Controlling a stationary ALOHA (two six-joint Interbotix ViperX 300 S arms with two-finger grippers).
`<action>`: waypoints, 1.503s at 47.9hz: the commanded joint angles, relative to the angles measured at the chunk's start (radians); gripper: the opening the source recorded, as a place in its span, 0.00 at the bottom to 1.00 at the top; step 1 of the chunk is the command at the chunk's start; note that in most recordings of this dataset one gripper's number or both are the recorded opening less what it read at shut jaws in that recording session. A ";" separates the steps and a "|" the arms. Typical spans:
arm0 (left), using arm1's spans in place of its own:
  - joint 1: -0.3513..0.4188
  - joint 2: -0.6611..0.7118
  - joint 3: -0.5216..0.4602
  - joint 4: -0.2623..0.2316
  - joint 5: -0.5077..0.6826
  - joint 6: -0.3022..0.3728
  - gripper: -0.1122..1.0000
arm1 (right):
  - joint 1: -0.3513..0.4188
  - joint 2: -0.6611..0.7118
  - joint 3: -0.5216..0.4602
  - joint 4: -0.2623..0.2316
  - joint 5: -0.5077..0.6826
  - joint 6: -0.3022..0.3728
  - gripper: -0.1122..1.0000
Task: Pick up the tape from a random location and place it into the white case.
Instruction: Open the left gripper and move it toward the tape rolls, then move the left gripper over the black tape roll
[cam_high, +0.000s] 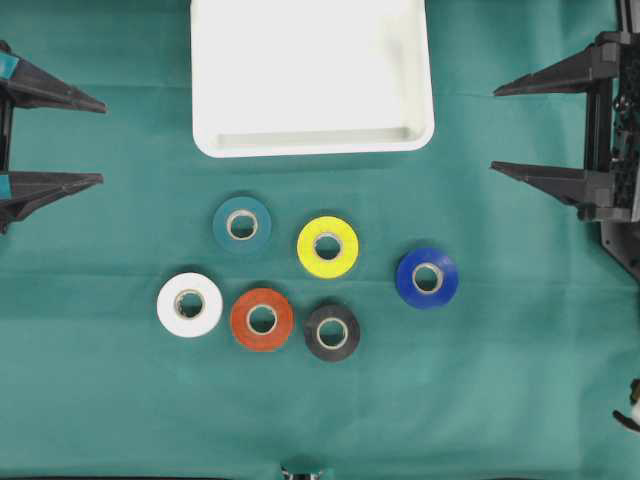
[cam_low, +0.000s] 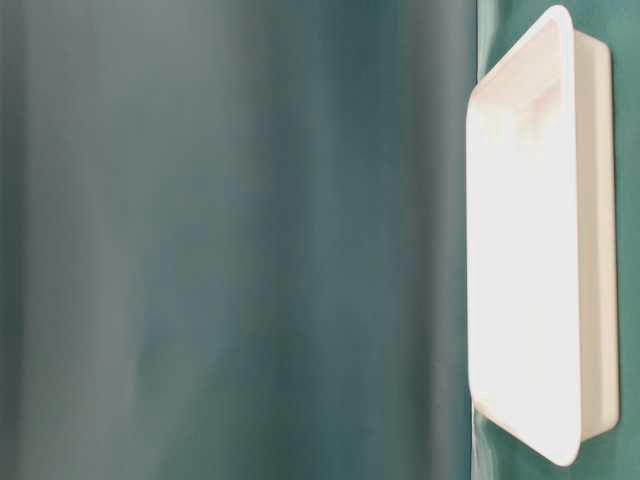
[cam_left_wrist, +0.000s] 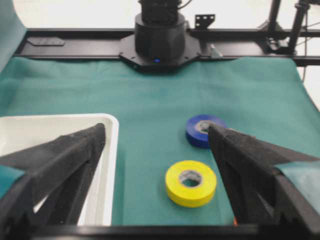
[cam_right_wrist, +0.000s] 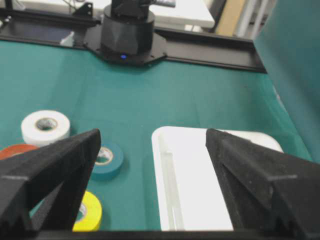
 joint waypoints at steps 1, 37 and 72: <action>0.002 0.008 -0.025 -0.003 -0.005 -0.006 0.99 | -0.002 0.003 -0.026 0.000 -0.003 0.002 0.93; -0.273 0.009 -0.026 -0.008 0.023 -0.026 0.99 | -0.002 0.003 -0.026 0.000 -0.003 0.002 0.93; -0.273 0.245 -0.153 -0.008 -0.049 -0.026 0.99 | -0.003 0.006 -0.026 -0.002 -0.002 0.002 0.93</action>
